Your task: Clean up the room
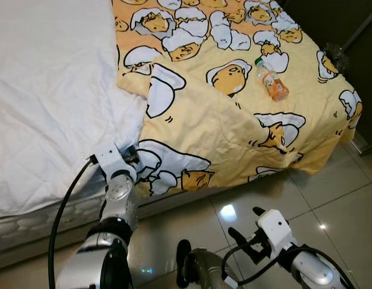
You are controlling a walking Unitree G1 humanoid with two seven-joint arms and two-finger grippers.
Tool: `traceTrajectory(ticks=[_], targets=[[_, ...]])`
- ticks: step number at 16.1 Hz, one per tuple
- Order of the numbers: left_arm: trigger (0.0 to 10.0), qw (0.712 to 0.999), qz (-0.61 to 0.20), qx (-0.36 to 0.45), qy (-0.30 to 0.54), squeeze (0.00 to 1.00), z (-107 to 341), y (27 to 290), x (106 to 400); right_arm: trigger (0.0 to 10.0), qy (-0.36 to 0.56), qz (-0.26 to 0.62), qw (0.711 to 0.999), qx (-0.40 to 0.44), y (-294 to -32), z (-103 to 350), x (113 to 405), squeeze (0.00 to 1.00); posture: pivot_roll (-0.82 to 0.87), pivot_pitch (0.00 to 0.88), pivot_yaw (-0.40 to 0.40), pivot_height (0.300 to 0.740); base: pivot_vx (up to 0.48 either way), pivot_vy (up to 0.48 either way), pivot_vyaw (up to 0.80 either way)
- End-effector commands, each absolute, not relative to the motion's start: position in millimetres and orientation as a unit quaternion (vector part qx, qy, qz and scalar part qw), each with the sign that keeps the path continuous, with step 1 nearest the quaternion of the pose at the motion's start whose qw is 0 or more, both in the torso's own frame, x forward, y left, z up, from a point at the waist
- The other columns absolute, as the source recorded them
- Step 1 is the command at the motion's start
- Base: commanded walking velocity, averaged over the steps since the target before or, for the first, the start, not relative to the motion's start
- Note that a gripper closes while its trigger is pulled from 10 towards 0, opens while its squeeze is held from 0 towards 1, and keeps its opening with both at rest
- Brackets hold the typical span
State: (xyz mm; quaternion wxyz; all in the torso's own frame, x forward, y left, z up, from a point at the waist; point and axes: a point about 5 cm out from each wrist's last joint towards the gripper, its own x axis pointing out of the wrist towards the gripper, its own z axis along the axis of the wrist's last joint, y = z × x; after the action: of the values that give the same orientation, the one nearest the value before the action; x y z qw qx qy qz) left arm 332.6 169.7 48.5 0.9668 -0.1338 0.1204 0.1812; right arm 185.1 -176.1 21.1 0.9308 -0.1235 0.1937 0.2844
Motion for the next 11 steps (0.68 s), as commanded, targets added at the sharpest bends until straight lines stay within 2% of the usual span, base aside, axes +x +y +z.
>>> traceTrajectory(ticks=[1, 5, 11], targets=[[0.0, 0.959, 0.186, -0.151, 0.154, 0.00, 36.6, 167.2, 326.9, 10.0, 0.201, 0.287, 0.928, -0.128, -180.3, 21.7, 182.9, 0.00, -0.23, 0.212, -0.154, 0.736, 0.000, 0.000, 0.00], [0.0, 0.955, 0.184, -0.191, 0.134, 0.00, 48.2, 174.3, 337.3, 10.0, 0.203, 0.287, 0.927, -0.129, -180.7, 22.5, 181.4, 0.00, -0.25, 0.216, -0.154, 0.736, 0.000, 0.000, 0.00], [0.0, 0.955, 0.158, -0.206, 0.147, 0.00, 39.3, 164.2, 332.1, 10.0, 0.207, 0.285, 0.927, -0.128, -179.9, 21.6, 178.7, 0.00, -0.25, 0.216, -0.150, 0.736, 0.000, 0.000, 0.00]])
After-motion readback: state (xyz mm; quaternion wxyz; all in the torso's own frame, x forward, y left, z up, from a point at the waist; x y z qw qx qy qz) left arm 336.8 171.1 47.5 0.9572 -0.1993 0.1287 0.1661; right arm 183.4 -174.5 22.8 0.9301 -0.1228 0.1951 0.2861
